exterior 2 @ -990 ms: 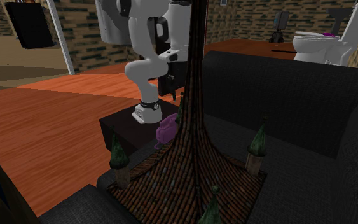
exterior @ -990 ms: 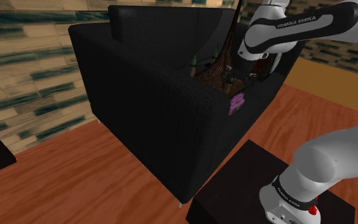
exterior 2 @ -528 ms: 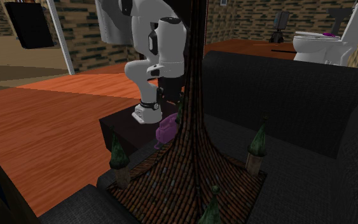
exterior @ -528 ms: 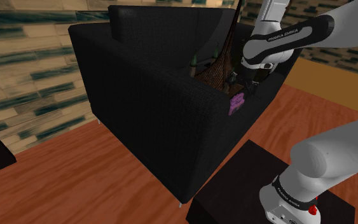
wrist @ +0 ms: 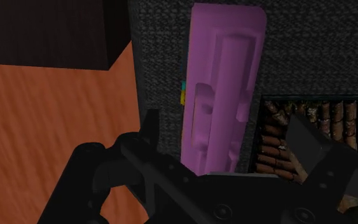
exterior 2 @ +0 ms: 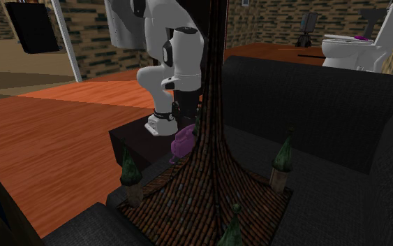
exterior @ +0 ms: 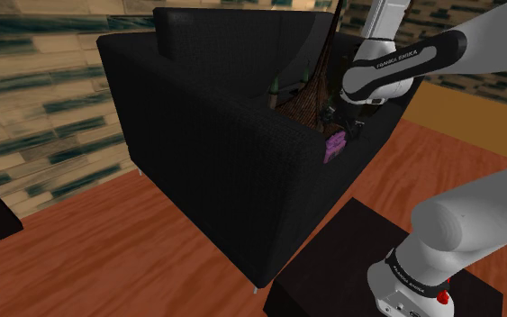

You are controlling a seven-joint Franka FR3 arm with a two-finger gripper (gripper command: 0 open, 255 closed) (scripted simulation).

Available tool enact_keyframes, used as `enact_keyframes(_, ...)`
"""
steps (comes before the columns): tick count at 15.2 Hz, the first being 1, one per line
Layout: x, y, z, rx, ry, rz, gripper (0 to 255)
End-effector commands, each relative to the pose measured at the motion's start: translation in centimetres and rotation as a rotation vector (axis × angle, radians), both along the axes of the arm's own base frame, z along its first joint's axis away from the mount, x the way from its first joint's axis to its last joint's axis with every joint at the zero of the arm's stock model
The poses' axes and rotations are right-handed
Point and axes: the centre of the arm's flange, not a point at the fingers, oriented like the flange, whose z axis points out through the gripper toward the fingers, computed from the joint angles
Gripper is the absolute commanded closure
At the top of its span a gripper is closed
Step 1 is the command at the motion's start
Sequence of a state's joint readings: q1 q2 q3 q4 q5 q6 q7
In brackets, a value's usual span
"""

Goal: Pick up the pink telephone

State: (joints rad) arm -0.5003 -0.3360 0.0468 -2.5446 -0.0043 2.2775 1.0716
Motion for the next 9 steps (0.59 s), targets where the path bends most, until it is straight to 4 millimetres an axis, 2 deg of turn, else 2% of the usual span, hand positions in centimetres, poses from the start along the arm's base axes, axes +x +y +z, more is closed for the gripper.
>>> enact_keyframes(1,-0.18,-0.32,-1.98,0.013,0.024,-0.009,255)
enact_keyframes(9,-0.19,-0.46,-1.65,0.013,0.025,-0.009,255)
